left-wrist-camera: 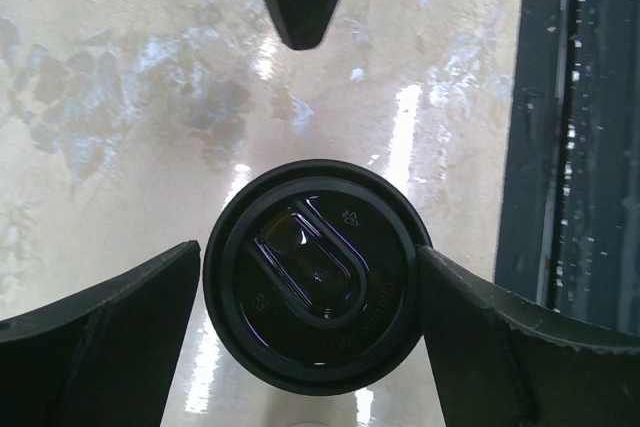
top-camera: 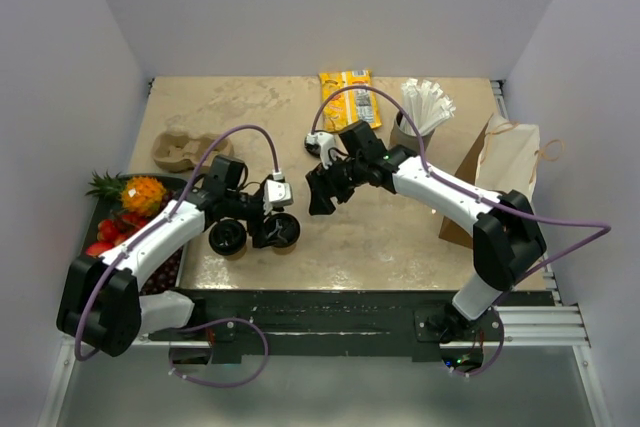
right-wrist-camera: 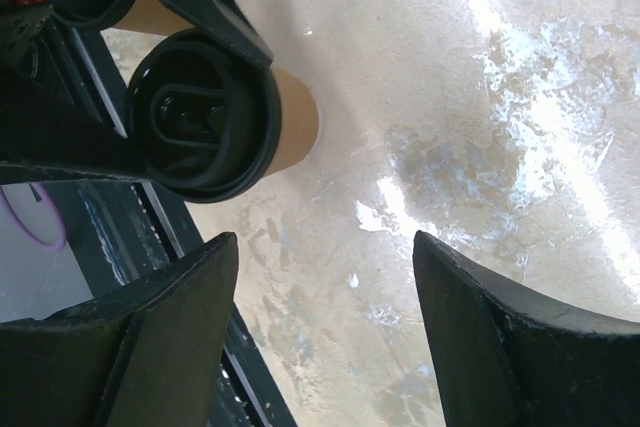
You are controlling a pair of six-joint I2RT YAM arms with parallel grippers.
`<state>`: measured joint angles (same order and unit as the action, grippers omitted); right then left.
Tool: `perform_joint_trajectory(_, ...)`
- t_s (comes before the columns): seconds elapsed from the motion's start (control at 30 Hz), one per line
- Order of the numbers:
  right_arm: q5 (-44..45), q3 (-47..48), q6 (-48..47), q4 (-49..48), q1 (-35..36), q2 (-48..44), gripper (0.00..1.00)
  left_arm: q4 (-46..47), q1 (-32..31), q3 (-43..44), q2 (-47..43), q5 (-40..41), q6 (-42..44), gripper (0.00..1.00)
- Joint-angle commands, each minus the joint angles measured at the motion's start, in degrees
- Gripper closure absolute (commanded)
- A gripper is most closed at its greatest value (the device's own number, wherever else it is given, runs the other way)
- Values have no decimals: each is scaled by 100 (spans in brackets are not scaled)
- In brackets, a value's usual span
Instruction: Pack the takeout coffee
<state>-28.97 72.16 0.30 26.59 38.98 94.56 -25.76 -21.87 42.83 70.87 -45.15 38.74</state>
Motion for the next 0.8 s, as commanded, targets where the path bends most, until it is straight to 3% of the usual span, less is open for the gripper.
perform_joint_trajectory(0.0,-81,290,-319,83,-5,9,25,-579,33,252,-126,-424,2,7)
perform_joint_trajectory(0.27,-407,123,-170,-206,4,185,24,-492,33,121,-126,-364,-42,9)
perform_joint_trajectory(0.77,-1233,-677,515,-1217,303,308,23,1257,-230,-1198,-1111,305,-754,12)
